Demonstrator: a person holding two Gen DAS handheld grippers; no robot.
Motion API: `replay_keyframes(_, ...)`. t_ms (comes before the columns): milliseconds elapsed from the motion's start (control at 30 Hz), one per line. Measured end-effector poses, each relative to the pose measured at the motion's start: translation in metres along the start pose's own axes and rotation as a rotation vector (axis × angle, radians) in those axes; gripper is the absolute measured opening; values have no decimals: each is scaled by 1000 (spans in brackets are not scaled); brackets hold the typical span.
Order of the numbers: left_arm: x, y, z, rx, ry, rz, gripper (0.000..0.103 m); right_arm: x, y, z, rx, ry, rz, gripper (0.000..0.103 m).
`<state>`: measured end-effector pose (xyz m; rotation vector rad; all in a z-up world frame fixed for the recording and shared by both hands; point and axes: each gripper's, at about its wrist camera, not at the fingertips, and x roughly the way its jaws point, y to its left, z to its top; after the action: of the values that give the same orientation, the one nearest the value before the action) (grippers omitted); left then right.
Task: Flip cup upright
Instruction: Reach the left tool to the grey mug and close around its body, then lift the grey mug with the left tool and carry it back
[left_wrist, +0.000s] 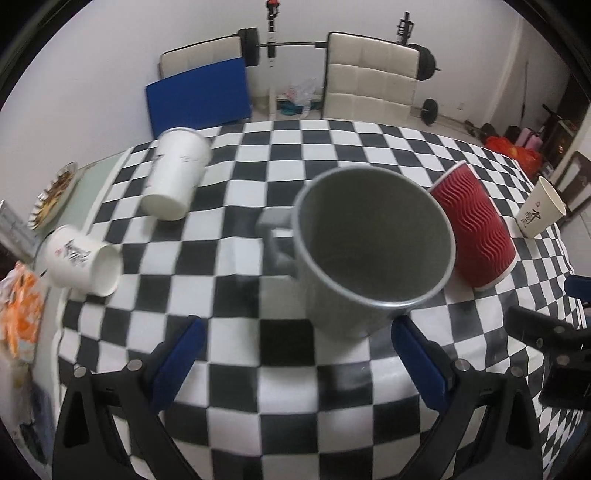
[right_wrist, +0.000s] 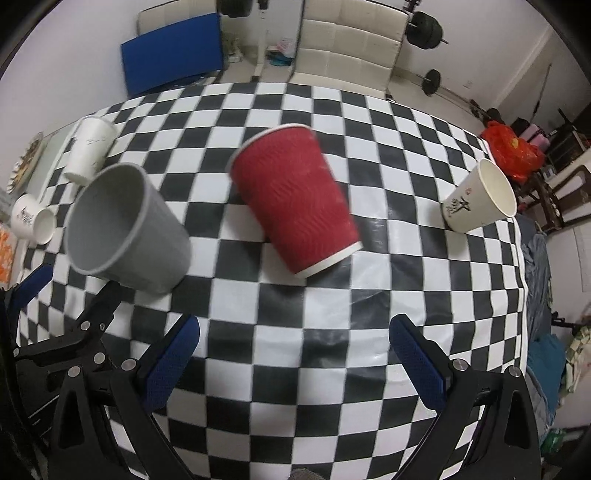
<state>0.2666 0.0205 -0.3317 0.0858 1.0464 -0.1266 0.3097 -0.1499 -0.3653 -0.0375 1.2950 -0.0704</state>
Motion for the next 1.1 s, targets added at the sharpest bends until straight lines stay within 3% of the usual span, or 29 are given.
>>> replay_keyframes(433,16,-18,2,83,-130,-73,101,16,-16,4,52,31,-47,103)
replay_keyframes(533,15,-21,4,112,-167,-91,93,17,-16,3,53,32,-56,103)
replay_keyframes(567,15,-22,4,126,-180,-105,81,18,-16,2,55,32,-56,103)
replay_keyframes(600,15,-24,5,136,-190,-108,76,18,-17,2,57,34,-57,103)
replay_keyframes(1100,9,-27,10,112,-195,-148,75,24,-27,-3,87,42,-67,103)
